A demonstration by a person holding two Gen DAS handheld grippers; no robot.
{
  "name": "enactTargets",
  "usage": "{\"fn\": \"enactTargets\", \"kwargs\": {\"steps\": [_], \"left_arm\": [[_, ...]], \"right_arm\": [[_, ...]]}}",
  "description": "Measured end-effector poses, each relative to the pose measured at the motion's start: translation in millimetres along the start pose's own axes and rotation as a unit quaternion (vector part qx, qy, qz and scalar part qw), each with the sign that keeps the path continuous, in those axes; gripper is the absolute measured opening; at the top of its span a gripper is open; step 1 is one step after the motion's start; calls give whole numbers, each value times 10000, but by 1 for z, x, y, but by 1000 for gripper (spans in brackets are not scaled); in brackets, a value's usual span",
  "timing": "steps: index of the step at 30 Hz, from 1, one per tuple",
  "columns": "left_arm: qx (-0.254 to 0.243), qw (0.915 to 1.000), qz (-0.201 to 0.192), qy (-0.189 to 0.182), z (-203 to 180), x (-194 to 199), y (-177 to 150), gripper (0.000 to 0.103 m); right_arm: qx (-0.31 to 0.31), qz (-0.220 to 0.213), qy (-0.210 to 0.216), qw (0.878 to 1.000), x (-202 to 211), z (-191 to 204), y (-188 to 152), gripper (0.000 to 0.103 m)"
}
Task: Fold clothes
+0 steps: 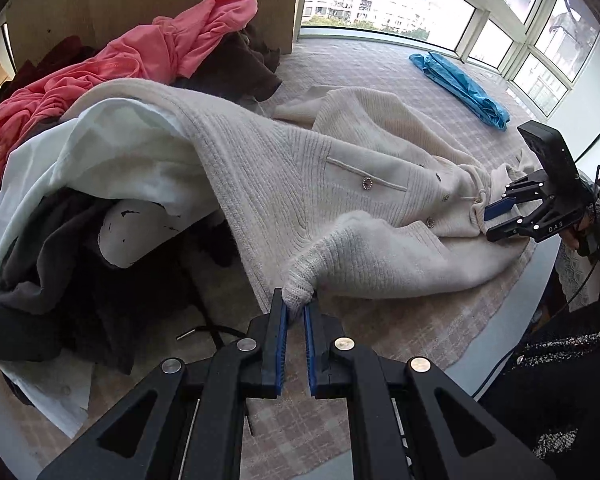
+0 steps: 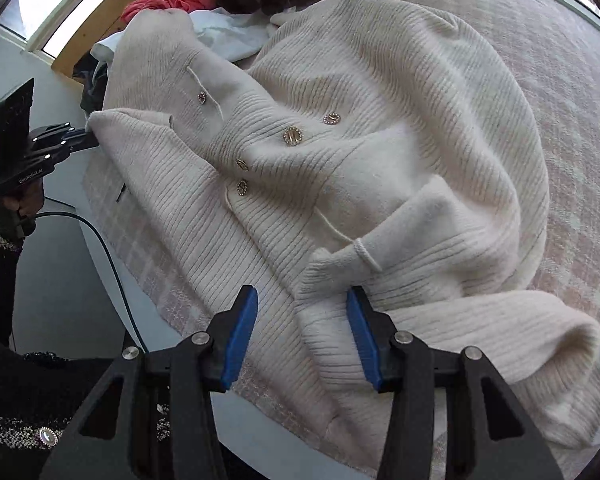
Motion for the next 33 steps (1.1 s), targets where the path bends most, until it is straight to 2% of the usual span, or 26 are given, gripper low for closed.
{"fn": "enactTargets", "kwargs": {"steps": [3,6,10,14,17,19,21,24,26,29,31,32,33], "left_arm": [[-144,9999,17,59,-1,5,-3,8],[-159,9998,-6,102,3,13,-8,8],[25,9997,-155,198,15,31,-12,0],[109,9994,-211,272,23,43,-16,0],[-299,9991,-187,226,1,36,-4,1],[-636,9977,-149,163,-18,27,5,14],[-1067,9942,17,102,-43,9,11,21],[-1698,9851,266,36,-78,-19,19,23],[-2006,9784,461,171,-90,-40,18,25],[-2177,9725,735,383,-92,-67,18,26],[-2042,9730,961,491,-83,-84,22,19],[-1914,9746,1052,496,-78,-90,24,4],[-1801,9769,1079,391,-74,-92,26,4]], "right_arm": [[-84,-417,85,9991,29,7,1,46],[-424,-770,-421,9952,52,-20,2,49],[-672,-515,-717,9938,64,-75,-16,51],[-331,-252,-631,9971,49,-63,-23,51],[71,-164,-930,9955,41,-56,-22,51],[344,-21,-1263,9914,36,-56,-24,51],[594,148,-1475,9872,24,-51,-22,51],[772,356,-1714,9815,11,-46,-20,51],[835,363,-1727,9808,12,-41,-19,51],[876,315,-1782,9796,13,-39,-14,51],[707,326,-1698,9824,12,-46,-6,43],[583,302,-1630,9844,14,-51,-1,22],[463,234,-1588,9859,17,-56,4,10]]}}
Point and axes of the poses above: each gripper's, at about its wrist camera, not at the fingertips, and x roughly against the way its jaws point, z to its left, y to its top, the point moved 7 cm from there along -x, roughly the way its jaws point, and after that the axes turned 15 degrees about z, right-handed, at the moved point
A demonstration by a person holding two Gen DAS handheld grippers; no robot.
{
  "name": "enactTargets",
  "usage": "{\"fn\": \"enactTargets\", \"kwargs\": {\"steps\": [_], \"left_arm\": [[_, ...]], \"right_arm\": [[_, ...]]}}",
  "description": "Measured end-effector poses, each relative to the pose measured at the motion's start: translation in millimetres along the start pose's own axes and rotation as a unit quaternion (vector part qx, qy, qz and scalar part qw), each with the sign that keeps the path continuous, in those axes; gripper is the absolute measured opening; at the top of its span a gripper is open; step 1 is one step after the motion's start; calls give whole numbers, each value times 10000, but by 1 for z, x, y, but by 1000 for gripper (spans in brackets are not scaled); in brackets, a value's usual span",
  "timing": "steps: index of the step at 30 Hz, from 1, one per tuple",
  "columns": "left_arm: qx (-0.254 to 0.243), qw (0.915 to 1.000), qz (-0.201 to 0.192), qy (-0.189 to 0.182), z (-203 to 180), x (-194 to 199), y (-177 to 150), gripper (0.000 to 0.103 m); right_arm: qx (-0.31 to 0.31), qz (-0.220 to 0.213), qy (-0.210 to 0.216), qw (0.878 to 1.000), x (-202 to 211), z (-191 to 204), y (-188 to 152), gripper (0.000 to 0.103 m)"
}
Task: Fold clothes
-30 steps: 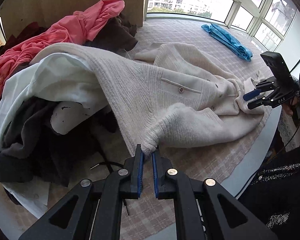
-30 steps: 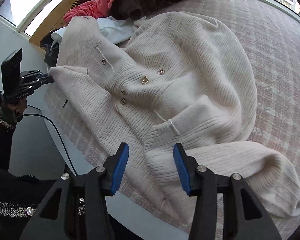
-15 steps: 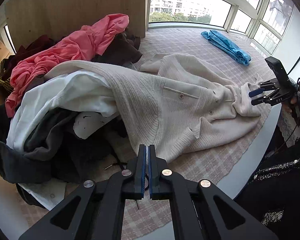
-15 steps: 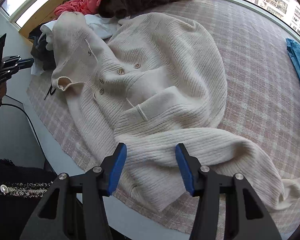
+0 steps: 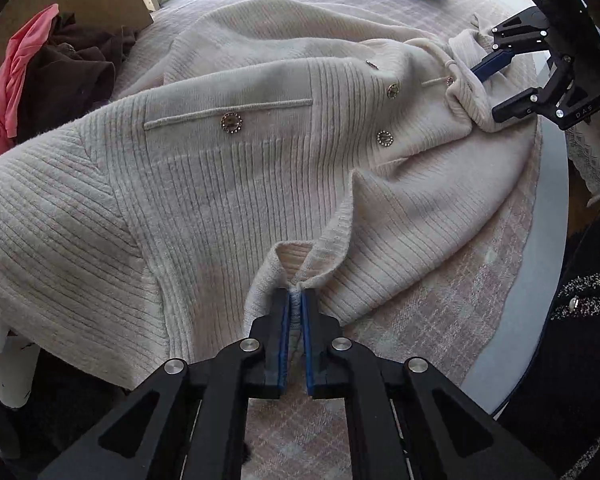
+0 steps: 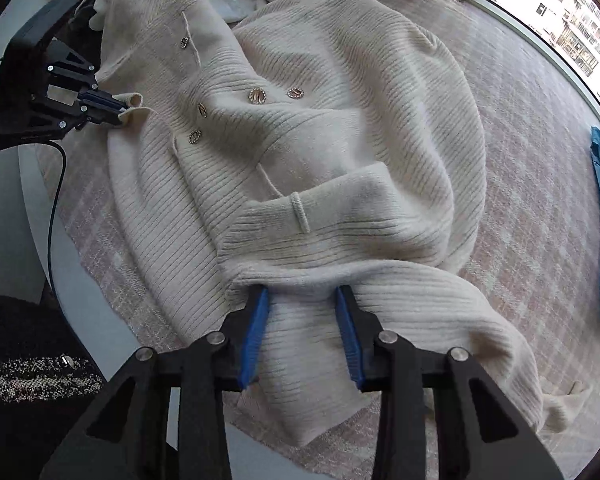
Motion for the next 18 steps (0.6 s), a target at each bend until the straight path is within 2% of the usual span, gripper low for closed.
{"fn": "enactTargets", "kwargs": {"steps": [3,6,8,10,11,13,16,17,18], "left_arm": [[92,9995,-161,-267,0,11,-6,4],[49,9989,-202,-418,-11,24,-25,4],[52,9983,-156,-558,-21,30,-41,4],[81,9974,-88,-713,-30,34,-60,4],[122,9970,-64,-765,-33,36,-70,4],[211,9959,-26,-881,-38,42,-87,2],[400,9960,-153,-778,-31,56,-98,2],[446,9961,-224,-722,-27,60,-97,2],[476,9962,-270,-681,-23,62,-94,2]], "right_arm": [[-397,-249,61,9989,11,-25,17,7],[-1035,-531,-383,9925,20,-67,35,6],[-1581,-346,-939,9823,20,-100,38,7],[-1824,-180,-957,9784,25,-111,33,7],[-1892,-230,-755,9788,31,-109,27,7],[-1660,-524,78,9847,56,-100,-7,9],[-783,-631,1179,9879,71,-33,-13,20],[-519,-549,1500,9858,68,-10,-10,25],[-327,-362,1705,9841,57,10,-10,26]]}}
Point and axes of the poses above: each gripper's, at about its wrist camera, not at the fingertips, and x roughly against the way its jaws point, z to its left, y to its top, the point moved 7 cm from there along -x, roughly the way its jaws point, and after that the axes turned 15 degrees about z, right-handed, at the moved point
